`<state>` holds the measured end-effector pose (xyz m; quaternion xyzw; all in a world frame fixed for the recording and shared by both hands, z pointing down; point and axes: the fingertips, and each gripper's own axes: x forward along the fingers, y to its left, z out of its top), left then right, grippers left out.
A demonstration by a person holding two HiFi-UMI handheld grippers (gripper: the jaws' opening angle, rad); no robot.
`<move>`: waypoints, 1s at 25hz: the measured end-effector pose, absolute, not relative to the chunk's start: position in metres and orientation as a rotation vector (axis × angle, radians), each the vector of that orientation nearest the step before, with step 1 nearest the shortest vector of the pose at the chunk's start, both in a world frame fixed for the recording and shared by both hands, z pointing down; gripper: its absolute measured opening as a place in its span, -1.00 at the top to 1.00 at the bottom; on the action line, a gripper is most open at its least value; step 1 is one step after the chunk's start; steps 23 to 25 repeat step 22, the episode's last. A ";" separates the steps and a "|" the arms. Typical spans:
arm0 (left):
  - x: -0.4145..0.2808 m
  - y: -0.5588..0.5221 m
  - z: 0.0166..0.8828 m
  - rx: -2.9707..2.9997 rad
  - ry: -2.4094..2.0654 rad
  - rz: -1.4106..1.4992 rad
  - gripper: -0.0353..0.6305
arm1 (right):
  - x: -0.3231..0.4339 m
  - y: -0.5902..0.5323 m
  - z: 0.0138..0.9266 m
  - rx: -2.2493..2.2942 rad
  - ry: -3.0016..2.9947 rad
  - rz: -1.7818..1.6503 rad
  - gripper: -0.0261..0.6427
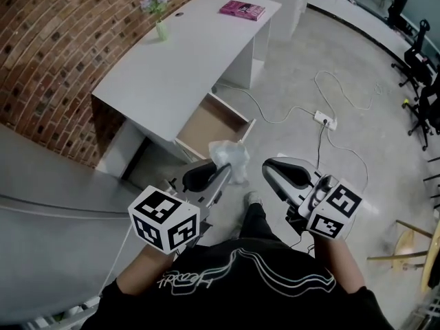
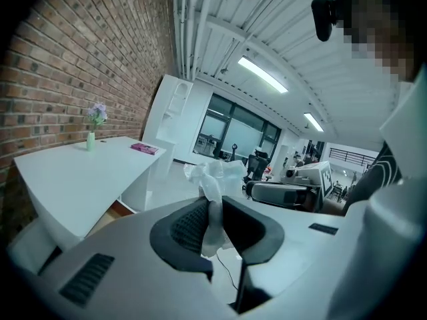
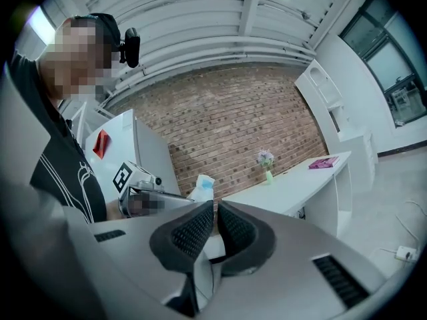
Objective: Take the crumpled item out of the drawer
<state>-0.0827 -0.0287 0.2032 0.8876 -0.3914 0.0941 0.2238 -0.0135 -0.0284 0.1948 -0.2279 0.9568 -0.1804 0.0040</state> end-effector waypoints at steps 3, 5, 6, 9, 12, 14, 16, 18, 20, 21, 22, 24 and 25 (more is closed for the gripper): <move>-0.081 -0.020 0.204 2.451 -1.073 0.261 0.67 | -0.012 -0.021 0.195 -0.726 2.989 -0.565 0.77; -0.078 -0.017 0.203 2.456 -1.067 0.262 0.67 | -0.009 -0.017 0.195 -0.732 2.985 -0.565 0.77; -0.076 -0.015 0.203 2.457 -1.063 0.261 0.67 | -0.008 -0.016 0.196 -0.737 2.986 -0.565 0.77; -0.073 -0.012 0.204 2.460 -1.055 0.265 0.66 | -0.006 -0.013 0.198 -0.747 2.986 -0.569 0.77; -0.073 -0.011 0.206 2.456 -1.056 0.275 0.67 | -0.007 -0.011 0.200 -0.746 2.982 -0.581 0.77; -0.072 -0.011 0.207 2.450 -1.056 0.276 0.66 | -0.006 -0.011 0.201 -0.748 2.979 -0.587 0.77; -0.071 -0.011 0.207 2.447 -1.055 0.274 0.66 | -0.005 -0.012 0.200 -0.752 2.979 -0.588 0.77; -0.069 -0.013 0.206 2.448 -1.057 0.275 0.66 | -0.002 -0.013 0.199 -0.758 2.977 -0.590 0.77; -0.067 -0.013 0.206 2.447 -1.057 0.276 0.66 | 0.001 -0.014 0.199 -0.764 2.976 -0.597 0.77; -0.066 -0.013 0.206 2.446 -1.056 0.275 0.66 | 0.002 -0.014 0.200 -0.767 2.976 -0.601 0.77; -0.065 -0.013 0.205 2.445 -1.056 0.274 0.66 | 0.004 -0.014 0.200 -0.770 2.976 -0.605 0.77; -0.065 -0.013 0.205 2.445 -1.056 0.274 0.66 | 0.004 -0.014 0.200 -0.770 2.976 -0.605 0.77; -0.065 -0.013 0.205 2.445 -1.056 0.274 0.66 | 0.004 -0.014 0.200 -0.770 2.976 -0.605 0.77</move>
